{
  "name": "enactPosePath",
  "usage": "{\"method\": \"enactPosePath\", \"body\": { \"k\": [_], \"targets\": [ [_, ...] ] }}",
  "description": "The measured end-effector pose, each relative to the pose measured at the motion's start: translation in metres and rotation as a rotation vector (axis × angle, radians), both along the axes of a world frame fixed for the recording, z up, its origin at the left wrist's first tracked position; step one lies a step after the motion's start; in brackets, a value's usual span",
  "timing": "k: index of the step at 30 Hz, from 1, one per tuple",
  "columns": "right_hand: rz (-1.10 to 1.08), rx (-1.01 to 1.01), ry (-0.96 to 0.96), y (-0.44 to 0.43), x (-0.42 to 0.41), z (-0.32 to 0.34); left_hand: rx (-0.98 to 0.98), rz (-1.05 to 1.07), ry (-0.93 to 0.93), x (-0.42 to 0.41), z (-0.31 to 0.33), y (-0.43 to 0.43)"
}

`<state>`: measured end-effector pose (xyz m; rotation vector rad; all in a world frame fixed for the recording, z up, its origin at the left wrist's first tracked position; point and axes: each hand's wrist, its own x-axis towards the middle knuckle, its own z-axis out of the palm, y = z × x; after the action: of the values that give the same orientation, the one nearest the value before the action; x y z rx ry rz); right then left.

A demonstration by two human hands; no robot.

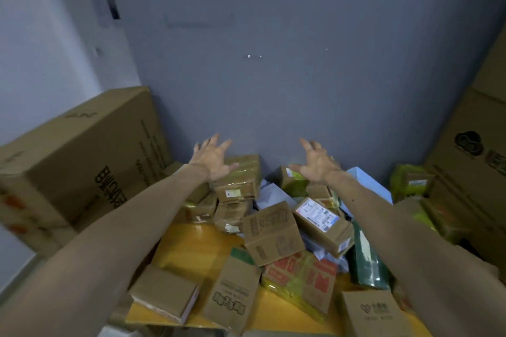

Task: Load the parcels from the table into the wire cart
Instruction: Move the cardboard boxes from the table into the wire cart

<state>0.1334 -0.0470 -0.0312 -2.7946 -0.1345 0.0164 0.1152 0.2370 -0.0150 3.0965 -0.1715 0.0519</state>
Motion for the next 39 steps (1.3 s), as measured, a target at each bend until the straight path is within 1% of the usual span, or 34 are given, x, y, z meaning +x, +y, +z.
{"method": "enactPosePath", "body": {
  "k": [6,12,19,24,29,33,36,39],
  "targets": [
    [0.094,0.009,0.017,0.018,0.058,-0.005,-0.035,0.075,0.019,0.034,-0.002,0.011],
    [0.124,-0.019,0.069,0.04,0.096,-0.026,-0.071,0.115,0.065,0.067,-0.028,0.03],
    [0.127,-0.053,0.133,0.077,0.141,-0.054,-0.076,0.085,0.139,0.121,-0.071,0.057],
    [0.084,-0.056,0.21,0.107,0.168,-0.078,-0.146,0.033,0.196,0.167,-0.103,0.076],
    [0.016,-0.073,0.303,0.135,0.189,-0.11,-0.235,-0.034,0.301,0.203,-0.143,0.086],
    [0.012,-0.065,0.421,0.146,0.195,-0.136,-0.306,-0.045,0.437,0.214,-0.169,0.089],
    [0.039,-0.081,0.471,0.149,0.201,-0.151,-0.372,-0.016,0.504,0.218,-0.187,0.088],
    [0.06,-0.048,0.524,0.151,0.208,-0.166,-0.417,0.037,0.58,0.22,-0.202,0.085]
  ]
}}
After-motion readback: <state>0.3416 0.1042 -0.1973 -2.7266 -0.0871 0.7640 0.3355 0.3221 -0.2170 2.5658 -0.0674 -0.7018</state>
